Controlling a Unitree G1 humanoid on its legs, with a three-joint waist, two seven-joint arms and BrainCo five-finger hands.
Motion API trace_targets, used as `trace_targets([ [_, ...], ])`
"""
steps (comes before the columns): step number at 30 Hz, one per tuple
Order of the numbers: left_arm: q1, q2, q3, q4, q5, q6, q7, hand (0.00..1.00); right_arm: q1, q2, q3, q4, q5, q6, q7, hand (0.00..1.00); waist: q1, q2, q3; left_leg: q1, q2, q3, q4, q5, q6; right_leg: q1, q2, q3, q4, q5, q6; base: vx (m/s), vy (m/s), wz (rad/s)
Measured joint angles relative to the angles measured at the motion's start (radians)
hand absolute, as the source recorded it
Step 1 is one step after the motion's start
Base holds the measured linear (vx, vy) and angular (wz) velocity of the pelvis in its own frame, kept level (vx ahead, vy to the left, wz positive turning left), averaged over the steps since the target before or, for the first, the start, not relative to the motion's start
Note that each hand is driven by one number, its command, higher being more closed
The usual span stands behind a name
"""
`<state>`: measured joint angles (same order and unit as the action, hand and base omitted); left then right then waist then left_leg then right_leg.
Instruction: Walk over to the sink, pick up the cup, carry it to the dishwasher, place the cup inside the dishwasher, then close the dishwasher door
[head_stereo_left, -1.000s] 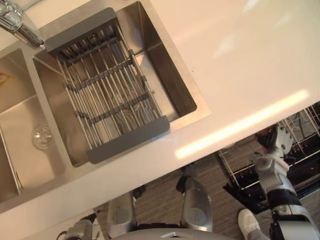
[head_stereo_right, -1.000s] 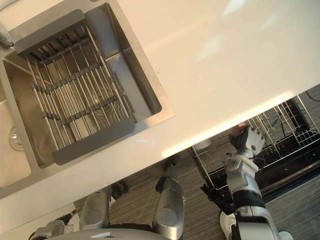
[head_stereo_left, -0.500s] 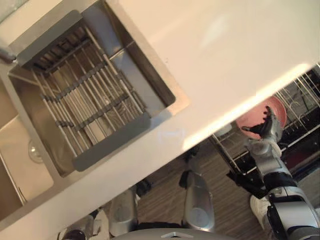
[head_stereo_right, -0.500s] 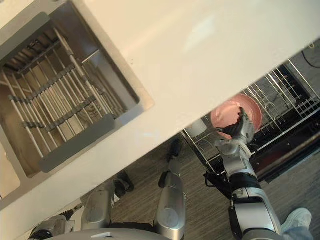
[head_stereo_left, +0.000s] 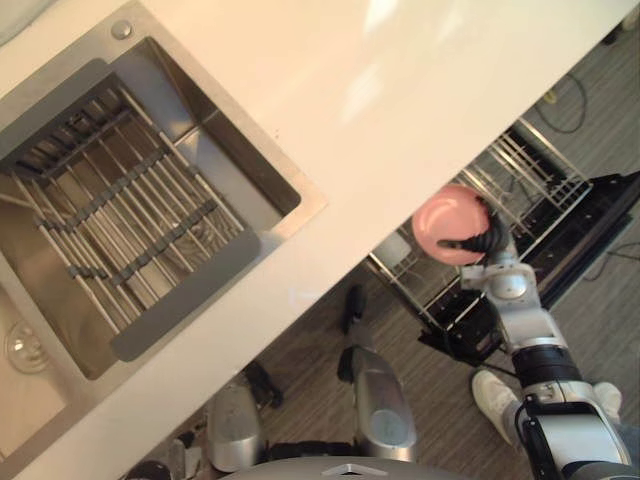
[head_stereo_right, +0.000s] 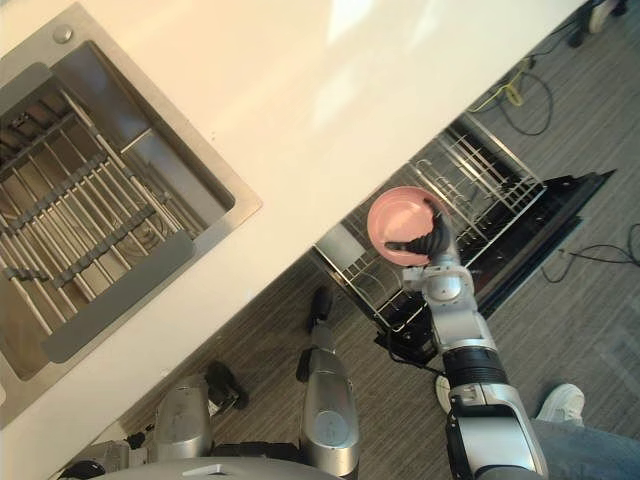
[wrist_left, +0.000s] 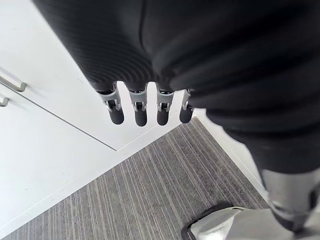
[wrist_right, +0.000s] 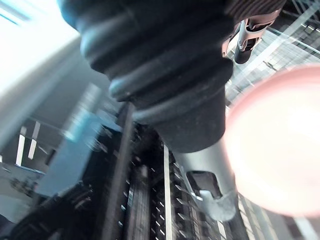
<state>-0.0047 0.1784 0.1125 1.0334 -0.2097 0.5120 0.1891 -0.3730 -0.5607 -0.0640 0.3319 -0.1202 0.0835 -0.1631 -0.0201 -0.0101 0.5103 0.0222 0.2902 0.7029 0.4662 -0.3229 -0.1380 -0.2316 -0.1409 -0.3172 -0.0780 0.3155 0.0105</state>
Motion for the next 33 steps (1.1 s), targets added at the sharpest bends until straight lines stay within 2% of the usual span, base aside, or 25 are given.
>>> trace_targets([
  [1, 0.004, 0.0, 0.004, 0.0, 0.001, 0.009, 0.002, 0.0, 0.001, -0.001, -0.035, -0.032, 0.003, -0.001, -0.008, 0.0, 0.0, -0.008, 0.001, 0.008, 0.003, 0.009, 0.0, -0.002, -0.002, 0.009, 0.0, -0.017, 0.0, 0.0, 0.0, 0.01, 0.011, -0.36],
  [2, 0.014, -0.001, 0.005, 0.0, 0.015, 0.034, 0.011, 0.0, 0.011, -0.01, -0.13, -0.092, 0.03, -0.001, -0.06, 0.0, -0.008, -0.026, -0.007, 0.025, 0.01, 0.013, -0.001, -0.006, -0.009, 0.025, 0.002, -0.036, -0.001, 0.002, -0.003, 0.02, 0.009, -0.17],
  [4, 0.029, 0.0, 0.006, 0.0, 0.017, 0.053, 0.026, 0.0, 0.033, -0.046, -0.226, -0.135, 0.061, -0.001, -0.108, 0.0, -0.015, -0.044, -0.027, 0.032, 0.016, 0.015, 0.0, -0.008, -0.013, 0.027, 0.006, -0.047, -0.001, 0.002, -0.01, 0.04, 0.017, -0.04],
  [6, 0.062, -0.01, 0.027, -0.008, 0.017, 0.078, 0.051, 0.0, 0.095, -0.12, -0.366, -0.172, 0.123, -0.017, -0.165, 0.0, -0.029, -0.068, -0.064, 0.042, 0.021, 0.02, -0.004, -0.006, -0.017, 0.028, 0.012, -0.051, 0.004, 0.016, -0.012, 0.08, 0.043, -0.02],
  [9, 0.095, -0.015, 0.045, -0.004, 0.016, 0.098, 0.073, 0.0, 0.173, -0.188, -0.505, -0.16, 0.216, -0.04, -0.189, 0.0, -0.046, -0.084, -0.102, 0.058, 0.025, 0.037, -0.022, -0.005, -0.022, 0.03, 0.017, -0.053, 0.018, 0.006, -0.015, 0.04, 0.03, -0.1],
  [11, 0.104, -0.013, 0.054, -0.001, 0.01, 0.105, 0.082, 0.0, 0.222, -0.212, -0.56, -0.112, 0.292, -0.059, -0.18, 0.0, -0.063, -0.092, -0.112, 0.069, 0.026, 0.037, -0.026, -0.005, -0.023, 0.042, 0.017, -0.058, 0.019, 0.0, -0.011, 0.01, 0.011, 0.03],
  [13, 0.127, -0.009, 0.06, 0.01, -0.001, 0.106, 0.086, 0.0, 0.27, -0.218, -0.622, 0.01, 0.395, -0.059, -0.126, 0.0, -0.088, -0.103, -0.158, 0.068, 0.028, 0.037, -0.033, -0.003, -0.026, 0.044, 0.016, -0.077, 0.019, -0.018, -0.003, 0.02, 0.022, 0.06],
  [16, 0.153, -0.006, 0.061, 0.035, -0.003, 0.091, 0.068, 0.0, 0.352, -0.211, -0.666, 0.186, 0.554, -0.059, 0.014, 0.0, -0.117, -0.106, -0.204, 0.069, 0.032, 0.033, -0.039, 0.002, -0.03, 0.05, 0.012, -0.106, 0.019, -0.021, -0.004, 0.03, 0.026, 0.04],
  [17, 0.152, -0.004, 0.061, 0.042, -0.004, 0.091, 0.063, 0.0, 0.36, -0.203, -0.667, 0.209, 0.571, -0.059, 0.037, 0.0, -0.121, -0.106, -0.205, 0.072, 0.03, 0.031, -0.043, 0.004, -0.03, 0.054, 0.011, -0.109, 0.019, -0.021, -0.004, 0.02, 0.032, 0.05],
  [19, 0.136, 0.007, 0.059, 0.07, -0.014, 0.087, 0.046, 0.0, 0.396, -0.121, -0.678, 0.235, 0.624, -0.069, 0.114, 0.0, -0.119, -0.11, -0.206, 0.086, 0.016, 0.031, -0.069, 0.021, -0.029, 0.054, 0.001, -0.11, 0.032, -0.026, -0.011, -0.01, 0.02, 0.04],
  [22, 0.124, 0.007, 0.038, 0.083, -0.022, 0.088, 0.045, 0.0, 0.397, -0.011, -0.676, 0.233, 0.628, -0.071, 0.167, 0.0, -0.117, -0.098, -0.199, 0.086, 0.012, 0.026, -0.078, 0.027, -0.028, 0.053, -0.011, -0.119, 0.043, -0.035, -0.015, 0.0, 0.025, 0.1],
  [23, 0.113, 0.007, 0.027, 0.093, -0.022, 0.091, 0.047, 0.0, 0.398, 0.061, -0.658, 0.233, 0.626, -0.063, 0.185, 0.0, -0.115, -0.097, -0.198, 0.086, 0.002, 0.013, -0.096, 0.038, -0.027, 0.053, -0.019, -0.133, 0.054, -0.035, -0.015, 0.03, 0.037, 0.23],
  [25, 0.108, 0.006, 0.01, 0.096, -0.014, 0.089, 0.047, 0.0, 0.397, 0.121, -0.629, 0.223, 0.622, -0.057, 0.187, 0.0, -0.11, -0.093, -0.195, 0.086, -0.004, 0.006, -0.108, 0.046, -0.026, 0.052, -0.027, -0.141, 0.064, -0.039, -0.013, 0.05, 0.033, 0.19],
  [27, 0.097, 0.005, -0.008, 0.096, 0.01, 0.079, 0.047, 0.0, 0.389, 0.198, -0.563, 0.191, 0.618, -0.036, 0.186, 0.0, -0.088, -0.087, -0.192, 0.085, -0.016, 0.002, -0.133, 0.062, -0.028, 0.04, -0.033, -0.145, 0.079, -0.047, -0.012, 0.06, 0.035, 0.09],
  [31, 0.076, 0.01, -0.047, 0.106, 0.02, 0.077, 0.049, 0.0, 0.349, 0.257, -0.456, 0.195, 0.612, -0.01, 0.176, 0.0, -0.07, -0.083, -0.187, 0.086, -0.031, -0.024, -0.175, 0.09, -0.026, 0.032, -0.052, -0.179, 0.122, -0.082, -0.009, 0.06, 0.009, 0.26],
  [33, 0.063, 0.011, -0.075, 0.105, 0.022, 0.077, 0.05, 0.0, 0.322, 0.281, -0.434, 0.206, 0.626, -0.023, 0.126, 0.0, -0.06, -0.074, -0.174, 0.084, -0.036, -0.045, -0.191, 0.1, -0.025, 0.02, -0.077, -0.2, 0.177, -0.118, -0.005, 0.06, 0.007, 0.31],
])
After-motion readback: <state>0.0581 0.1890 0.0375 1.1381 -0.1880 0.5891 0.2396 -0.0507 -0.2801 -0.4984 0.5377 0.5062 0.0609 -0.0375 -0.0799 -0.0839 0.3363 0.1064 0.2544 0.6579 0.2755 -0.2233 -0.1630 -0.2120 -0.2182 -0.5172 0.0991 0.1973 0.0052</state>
